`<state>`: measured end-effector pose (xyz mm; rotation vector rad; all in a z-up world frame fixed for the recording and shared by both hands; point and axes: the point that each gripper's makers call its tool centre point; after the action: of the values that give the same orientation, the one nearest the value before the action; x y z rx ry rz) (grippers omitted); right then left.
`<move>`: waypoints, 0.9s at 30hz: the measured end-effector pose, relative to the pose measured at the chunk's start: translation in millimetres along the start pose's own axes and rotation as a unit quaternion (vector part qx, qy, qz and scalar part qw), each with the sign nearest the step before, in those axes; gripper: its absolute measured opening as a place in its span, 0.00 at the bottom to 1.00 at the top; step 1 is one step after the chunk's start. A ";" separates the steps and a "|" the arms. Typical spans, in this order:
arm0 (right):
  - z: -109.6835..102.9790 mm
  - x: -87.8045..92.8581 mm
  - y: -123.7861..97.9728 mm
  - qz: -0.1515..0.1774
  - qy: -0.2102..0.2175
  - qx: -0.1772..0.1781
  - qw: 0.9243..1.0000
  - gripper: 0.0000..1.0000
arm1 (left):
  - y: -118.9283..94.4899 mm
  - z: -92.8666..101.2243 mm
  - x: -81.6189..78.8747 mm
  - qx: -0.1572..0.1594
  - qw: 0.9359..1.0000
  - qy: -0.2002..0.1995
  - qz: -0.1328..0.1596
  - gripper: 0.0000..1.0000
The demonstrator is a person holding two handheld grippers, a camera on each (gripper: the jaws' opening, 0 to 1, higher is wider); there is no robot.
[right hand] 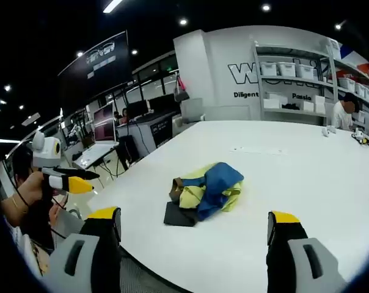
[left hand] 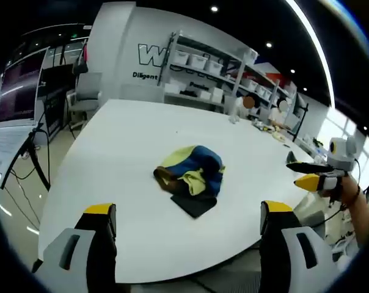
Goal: Fold the garment on the visible template until the final outline fits inside the template.
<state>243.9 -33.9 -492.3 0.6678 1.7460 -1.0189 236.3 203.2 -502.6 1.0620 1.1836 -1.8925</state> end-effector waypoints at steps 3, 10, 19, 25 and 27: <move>1.9 1.7 1.0 -0.003 0.003 0.002 1.000 0.99 | 1.2 -1.6 -0.2 -0.001 1.000 0.001 -0.001 0.97; 2.1 2.0 5.1 -0.009 0.002 0.002 1.000 0.99 | 2.6 -4.8 1.9 -0.002 1.000 0.000 -0.008 0.98; -0.4 6.0 7.2 -0.016 0.001 0.000 1.000 0.97 | 2.9 -7.0 2.8 0.003 1.000 -0.007 -0.011 0.97; -3.0 9.4 6.8 -0.021 0.000 -0.001 1.000 0.98 | 1.2 -7.9 4.8 0.005 1.000 -0.004 -0.015 0.97; -4.0 11.1 6.2 -0.024 0.000 -0.002 1.000 0.98 | 0.9 -8.0 4.6 0.004 1.000 -0.005 -0.012 0.98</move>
<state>242.8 -27.5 -503.9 0.6267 1.7714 -1.0479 237.3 209.7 -509.1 1.0456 1.1899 -1.9205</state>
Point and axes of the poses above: the point that each gripper's makers call its tool centre point, and the gripper's own axes: y roughly forward along the fingers, z roughly to its right, x roughly out of its underside, and after that the axes turned 6 degrees about z, right-handed
